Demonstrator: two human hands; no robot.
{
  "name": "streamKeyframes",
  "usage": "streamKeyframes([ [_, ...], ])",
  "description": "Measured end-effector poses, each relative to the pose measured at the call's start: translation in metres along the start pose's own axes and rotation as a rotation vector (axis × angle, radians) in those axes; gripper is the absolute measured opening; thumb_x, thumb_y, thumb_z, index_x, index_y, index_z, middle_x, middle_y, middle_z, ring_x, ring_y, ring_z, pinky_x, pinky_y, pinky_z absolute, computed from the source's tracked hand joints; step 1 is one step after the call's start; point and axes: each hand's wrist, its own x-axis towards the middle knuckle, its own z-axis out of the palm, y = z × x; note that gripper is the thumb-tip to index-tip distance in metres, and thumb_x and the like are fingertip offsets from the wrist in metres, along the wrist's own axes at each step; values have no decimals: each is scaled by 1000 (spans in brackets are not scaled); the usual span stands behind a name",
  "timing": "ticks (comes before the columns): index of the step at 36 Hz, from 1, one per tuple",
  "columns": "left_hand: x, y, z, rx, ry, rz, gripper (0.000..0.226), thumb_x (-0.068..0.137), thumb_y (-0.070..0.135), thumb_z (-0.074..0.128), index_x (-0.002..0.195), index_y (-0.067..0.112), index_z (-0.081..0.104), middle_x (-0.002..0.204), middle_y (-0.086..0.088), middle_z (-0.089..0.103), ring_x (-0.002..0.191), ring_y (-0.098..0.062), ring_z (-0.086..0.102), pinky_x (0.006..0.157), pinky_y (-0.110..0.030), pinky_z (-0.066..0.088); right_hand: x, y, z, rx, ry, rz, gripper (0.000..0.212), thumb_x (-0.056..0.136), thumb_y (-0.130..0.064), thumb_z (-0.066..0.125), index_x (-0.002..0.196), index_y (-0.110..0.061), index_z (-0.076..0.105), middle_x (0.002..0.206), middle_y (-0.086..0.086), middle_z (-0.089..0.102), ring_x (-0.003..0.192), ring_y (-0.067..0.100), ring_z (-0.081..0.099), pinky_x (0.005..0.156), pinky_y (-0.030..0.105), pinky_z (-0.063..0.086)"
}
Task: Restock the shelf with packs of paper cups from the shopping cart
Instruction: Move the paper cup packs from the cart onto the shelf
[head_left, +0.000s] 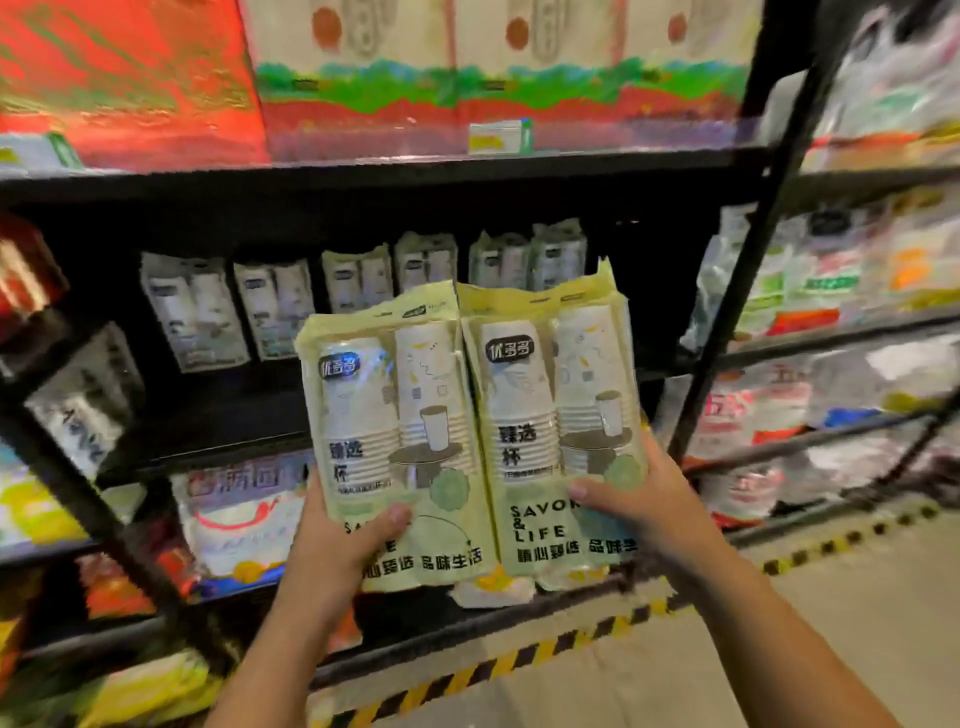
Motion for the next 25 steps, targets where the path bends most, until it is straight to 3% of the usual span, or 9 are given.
streamKeyframes([
  [5,18,10,81,-4,-86,23,80,56,40,89,126,14,60,113,-9,76,102,-31,74,89,-55,57,-1,-5,-73,-48,154,0,73,64,-23,93,126,-29,54,115,1,74,103,23,73,92,53,57],
  [7,23,11,107,10,-118,38,72,61,30,90,125,13,60,112,-10,76,101,-32,74,86,-51,59,2,-2,-98,-60,165,-1,77,67,-22,93,132,-31,52,119,0,73,107,22,72,93,52,56],
  [10,35,11,139,15,-158,61,61,65,16,89,120,14,62,106,-7,78,96,-28,75,74,-33,63,7,5,-128,-68,181,8,84,63,-29,94,135,-33,50,122,-3,72,109,21,71,93,51,56],
  [13,54,6,161,40,-221,64,66,62,25,86,122,15,61,107,-5,78,95,-25,75,73,-31,62,15,17,-152,-46,223,30,85,57,-35,96,132,-37,55,121,-4,73,108,20,71,95,52,55],
  [16,79,2,177,24,-267,21,84,55,42,92,127,18,58,111,-7,76,99,-31,74,86,-55,59,30,27,-167,-60,267,40,91,53,-44,97,133,-43,54,124,-5,71,111,20,70,97,51,54],
  [18,98,-3,187,13,-280,11,86,54,45,92,128,18,57,112,-9,76,99,-33,74,87,-61,57,45,30,-173,-56,275,39,90,53,-45,97,133,-43,54,124,-5,71,111,21,70,96,52,54],
  [21,133,-12,202,8,-280,6,86,54,45,91,128,21,55,114,-5,75,101,-28,73,85,-55,59,73,33,-181,-85,292,26,89,57,-43,96,135,-39,54,125,-2,70,112,23,69,94,52,55],
  [25,190,-24,221,-31,-289,-10,86,54,47,91,129,24,55,116,-1,74,105,-24,72,86,-49,59,121,31,-190,-155,347,10,80,54,-42,93,127,-43,58,119,-8,73,105,16,72,88,42,58],
])
